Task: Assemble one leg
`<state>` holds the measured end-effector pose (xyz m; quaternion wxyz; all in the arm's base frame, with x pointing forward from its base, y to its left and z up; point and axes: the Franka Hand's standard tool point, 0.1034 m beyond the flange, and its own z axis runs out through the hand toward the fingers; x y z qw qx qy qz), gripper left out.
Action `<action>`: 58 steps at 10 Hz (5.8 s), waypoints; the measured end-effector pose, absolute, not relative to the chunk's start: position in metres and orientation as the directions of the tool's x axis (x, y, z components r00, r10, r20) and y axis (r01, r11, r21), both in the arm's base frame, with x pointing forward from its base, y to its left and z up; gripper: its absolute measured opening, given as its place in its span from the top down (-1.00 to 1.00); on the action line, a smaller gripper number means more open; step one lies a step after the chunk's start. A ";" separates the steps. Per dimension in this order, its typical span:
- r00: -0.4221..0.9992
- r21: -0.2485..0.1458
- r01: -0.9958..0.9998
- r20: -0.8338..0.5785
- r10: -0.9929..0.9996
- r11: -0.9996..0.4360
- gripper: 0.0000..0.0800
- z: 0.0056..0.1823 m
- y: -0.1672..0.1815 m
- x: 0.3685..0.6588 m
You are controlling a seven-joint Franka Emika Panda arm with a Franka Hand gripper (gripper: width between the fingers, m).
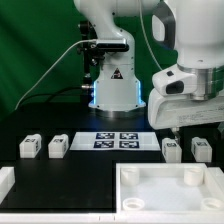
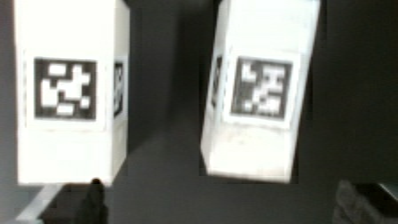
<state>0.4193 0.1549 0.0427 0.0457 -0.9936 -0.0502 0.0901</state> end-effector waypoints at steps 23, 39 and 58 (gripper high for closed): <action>0.649 -0.035 0.009 -0.760 0.033 -0.999 0.28 0.013 0.184 0.392; 0.964 -0.140 0.264 0.021 0.264 -0.954 0.27 0.155 0.108 0.575; 0.823 -0.028 0.260 0.530 0.206 -0.965 0.27 0.088 0.113 0.625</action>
Offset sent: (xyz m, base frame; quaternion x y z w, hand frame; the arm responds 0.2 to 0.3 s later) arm -0.0068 0.0384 -0.0050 0.0148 -0.3191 0.1538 0.9350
